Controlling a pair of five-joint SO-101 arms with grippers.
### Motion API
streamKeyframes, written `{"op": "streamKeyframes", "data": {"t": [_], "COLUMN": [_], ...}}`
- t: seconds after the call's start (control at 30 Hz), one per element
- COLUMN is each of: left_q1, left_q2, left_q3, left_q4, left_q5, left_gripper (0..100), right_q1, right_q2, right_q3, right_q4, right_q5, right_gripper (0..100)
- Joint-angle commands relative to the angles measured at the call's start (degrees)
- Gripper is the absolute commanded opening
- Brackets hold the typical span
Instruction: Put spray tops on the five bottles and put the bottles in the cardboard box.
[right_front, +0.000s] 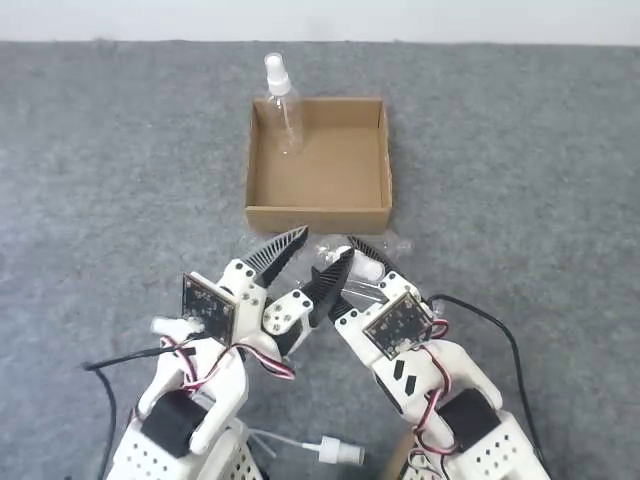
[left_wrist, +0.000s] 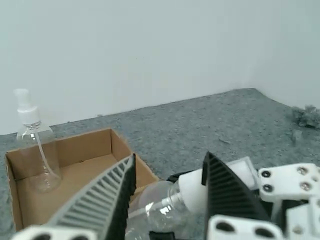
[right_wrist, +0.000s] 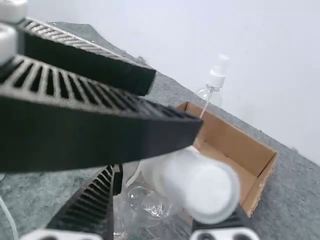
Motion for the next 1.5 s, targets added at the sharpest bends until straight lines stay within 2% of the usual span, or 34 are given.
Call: {"op": "streamKeyframes", "data": {"t": [0.0, 0.2, 0.47, 0.63, 0.73, 0.97, 1.27, 1.47], "left_q1": [-3.08, -11.60, -21.27, -22.33, -26.29, -37.36, -43.78, -44.75], "left_q2": [-0.88, -0.88, -0.88, -0.88, -0.88, -0.88, -0.88, -0.88], "left_q3": [-1.01, -3.65, -6.11, -6.11, -6.64, -6.64, -6.37, -1.98], "left_q4": [0.26, 0.35, 0.18, -1.85, -1.32, 5.63, 16.97, 15.12], "left_q5": [-0.09, 7.30, 13.63, 12.75, 10.29, 10.46, 10.46, 10.46], "left_gripper": [21, 21, 21, 21, 21, 21, 21, 21], "right_q1": [0.66, 0.84, 5.85, 6.02, 6.11, 6.11, 5.85, 5.85], "right_q2": [-1.10, -1.10, -1.10, -1.10, -1.10, -0.75, -0.66, -0.57], "right_q3": [-4.04, -2.73, -2.64, -2.29, -2.81, -4.40, -8.09, -12.66], "right_q4": [0.04, 0.04, 0.04, 0.22, 2.24, 3.56, 8.92, 9.27], "right_q5": [-0.35, -0.35, -0.70, -0.70, -0.70, -0.44, -0.62, -0.26], "right_gripper": [0.7, 0.7, 0.6, 0.6, 0.6, 0.6, 0.6, 0.6]}}
